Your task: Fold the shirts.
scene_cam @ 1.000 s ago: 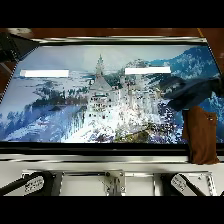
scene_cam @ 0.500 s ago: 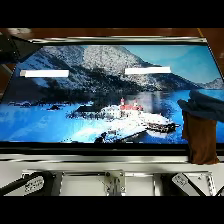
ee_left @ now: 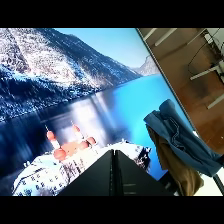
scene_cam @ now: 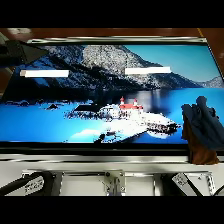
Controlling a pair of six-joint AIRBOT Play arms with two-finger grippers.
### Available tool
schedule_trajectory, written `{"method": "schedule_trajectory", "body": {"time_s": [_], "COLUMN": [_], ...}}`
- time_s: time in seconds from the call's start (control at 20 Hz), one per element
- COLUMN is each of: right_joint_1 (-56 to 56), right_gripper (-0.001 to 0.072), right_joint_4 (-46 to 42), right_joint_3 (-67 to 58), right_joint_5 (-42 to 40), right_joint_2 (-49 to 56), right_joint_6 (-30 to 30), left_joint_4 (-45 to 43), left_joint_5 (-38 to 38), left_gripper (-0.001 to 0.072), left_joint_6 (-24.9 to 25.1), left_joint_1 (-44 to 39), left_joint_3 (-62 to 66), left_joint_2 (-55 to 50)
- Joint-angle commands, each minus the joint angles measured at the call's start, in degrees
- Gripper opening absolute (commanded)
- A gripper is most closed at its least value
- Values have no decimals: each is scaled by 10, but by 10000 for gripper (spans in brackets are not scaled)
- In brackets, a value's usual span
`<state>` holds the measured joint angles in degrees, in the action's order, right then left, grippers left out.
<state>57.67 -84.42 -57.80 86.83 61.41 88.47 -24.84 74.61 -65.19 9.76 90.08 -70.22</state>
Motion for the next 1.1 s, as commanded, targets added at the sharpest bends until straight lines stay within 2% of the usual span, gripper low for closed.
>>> {"method": "schedule_trajectory", "body": {"time_s": [0.0, 0.05, 0.1, 0.15, 0.2, 0.25, 0.35, 0.45, 0.5, 0.55, 0.65, 0.7, 0.8, 0.85, 0.9, 0.95, 1.0, 1.05], "right_joint_1": [1, 1, 1, 1, 1, 1, 0, -12, -27, -50, -127, -183, -308, -367, -422, -457, -481, -493], "right_gripper": [126, 245, 302, 304, 402, 558, 586, 585, 585, 584, 585, 586, 681, 681, 681, 681, 681, 681], "right_joint_4": [-75, -94, -117, -150, -175, -190, -178, -104, -49, -6, 49, 45, -10, -47, -80, -98, -100, -90], "right_joint_3": [79, 87, 88, 86, 85, 82, 52, -17, -56, -85, -113, -114, -114, -114, -114, -114, -114, -114], "right_joint_5": [-40, -46, -46, -45, -44, -41, -38, -66, -80, -101, -130, -140, -143, -147, -153, -160, -167, -167], "right_joint_2": [-9, -9, -9, -9, -9, -9, -9, -9, -9, -9, -9, -9, -5, -1, 4, 9, 14, 18], "right_joint_6": [21, 25, 25, 26, 32, 32, 25, -11, -32, -31, -29, -28, -27, -21, -1, 31, 60, 79], "left_joint_4": [-9, -9, -9, -9, -9, -9, -9, -39, -109, -220, -462, -549, -685, -702, -696, -694, -691, -673], "left_joint_5": [1, 1, 0, 0, -3, -7, -19, -47, -68, -78, -54, -26, 23, 38, 47, 50, 49, 50], "left_gripper": [38, 38, 38, 38, 38, 38, 38, 36, 35, 35, 34, 34, 36, 87, 284, 543, 599, 598], "left_joint_6": [0, 0, 0, 0, 0, 0, 0, 0, 0, -21, -133, -151, -182, -183, -182, -196, -211, -210], "left_joint_1": [-5, -5, -5, -5, -5, -5, -5, -10, -22, -43, -102, -137, -215, -247, -269, -287, -298, -303], "left_joint_3": [0, 0, 0, 0, 0, 0, 0, 0, 0, 0, 0, 0, 0, 0, 0, 0, 0, 0], "left_joint_2": [0, 0, 0, 0, 0, -1, -2, -2, -3, -7, -32, -48, -81, -97, -112, -127, -139, -148]}}
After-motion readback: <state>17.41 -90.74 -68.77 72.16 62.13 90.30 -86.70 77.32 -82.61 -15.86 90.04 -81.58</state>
